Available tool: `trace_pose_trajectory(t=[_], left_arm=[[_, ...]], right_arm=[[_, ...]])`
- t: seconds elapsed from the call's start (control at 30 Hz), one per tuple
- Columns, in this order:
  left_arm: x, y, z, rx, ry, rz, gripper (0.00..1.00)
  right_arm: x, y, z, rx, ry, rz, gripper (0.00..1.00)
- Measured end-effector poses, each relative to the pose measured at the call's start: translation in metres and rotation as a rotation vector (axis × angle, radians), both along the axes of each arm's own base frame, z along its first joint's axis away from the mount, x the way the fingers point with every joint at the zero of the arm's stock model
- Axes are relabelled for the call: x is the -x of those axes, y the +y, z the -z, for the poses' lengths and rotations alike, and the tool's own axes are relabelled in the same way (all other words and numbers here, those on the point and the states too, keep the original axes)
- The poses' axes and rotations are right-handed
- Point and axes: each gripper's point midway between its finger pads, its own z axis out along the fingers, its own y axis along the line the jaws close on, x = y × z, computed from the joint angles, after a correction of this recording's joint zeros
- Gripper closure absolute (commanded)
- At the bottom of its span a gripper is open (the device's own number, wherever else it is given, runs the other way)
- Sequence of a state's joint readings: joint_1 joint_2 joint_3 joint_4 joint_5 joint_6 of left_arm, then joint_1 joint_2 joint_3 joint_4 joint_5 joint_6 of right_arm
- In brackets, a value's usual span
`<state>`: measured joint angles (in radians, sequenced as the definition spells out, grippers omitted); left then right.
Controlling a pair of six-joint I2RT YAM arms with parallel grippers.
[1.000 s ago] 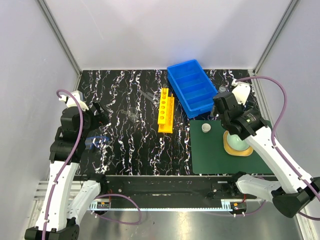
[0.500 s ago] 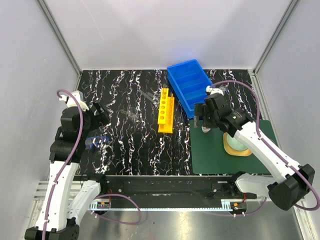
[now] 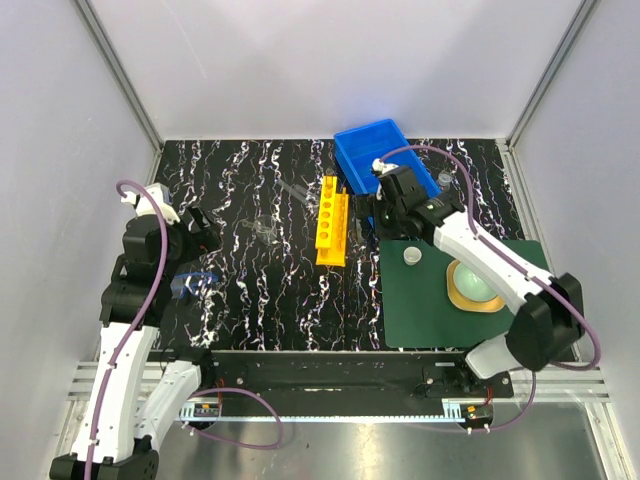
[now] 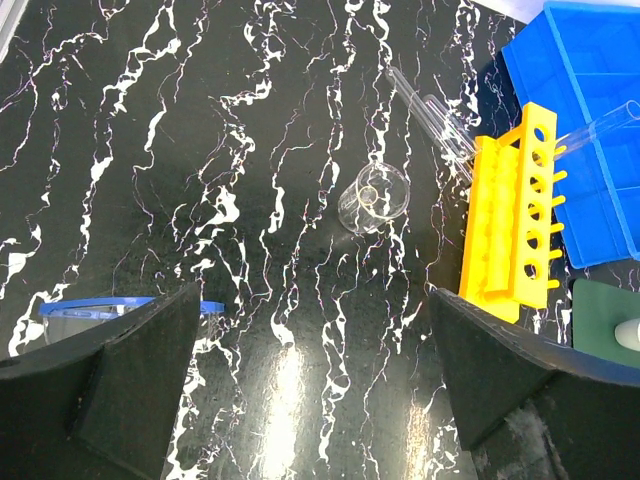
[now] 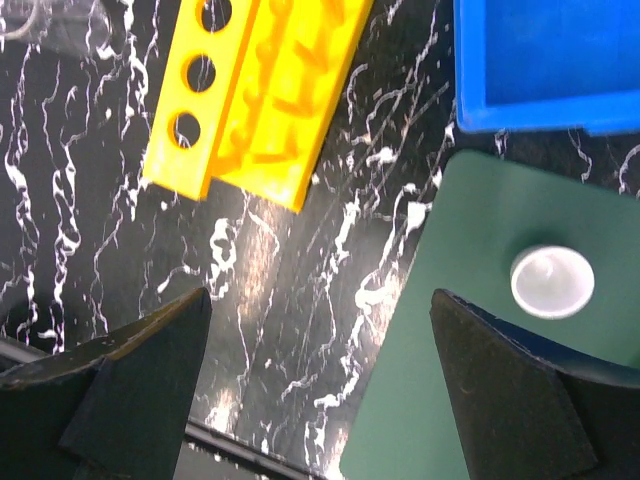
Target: Organize the chemistry lab equipment
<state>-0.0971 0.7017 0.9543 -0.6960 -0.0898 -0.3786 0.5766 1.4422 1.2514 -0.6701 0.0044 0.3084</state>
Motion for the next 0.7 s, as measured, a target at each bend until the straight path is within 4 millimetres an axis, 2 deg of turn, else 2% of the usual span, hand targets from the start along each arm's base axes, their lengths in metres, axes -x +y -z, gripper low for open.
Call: trace_pose_trajectory(t=[0.13,0.43,0.53,0.7], left_arm=[[0.0,-0.001,0.0,0.003,0.0,0.007,0.01],[0.002,-0.004,0.005,0.009,0.009,0.021,0.01],[0.002,-0.004,0.005,0.011,0.008,0.024,0.01],[0.002,-0.005,0.004,0.012,0.008,0.026,0.01]], right_arm=[[-0.023,0.013,0.009,0.005,-0.009,0.003,0.06],[-0.059,0.041,0.044,0.026,0.031,0.0,0.06],[-0.064,0.055,0.046,0.025,0.031,-0.015,0.07],[-0.071,0.085,0.038,0.008,0.003,-0.055,0.06]])
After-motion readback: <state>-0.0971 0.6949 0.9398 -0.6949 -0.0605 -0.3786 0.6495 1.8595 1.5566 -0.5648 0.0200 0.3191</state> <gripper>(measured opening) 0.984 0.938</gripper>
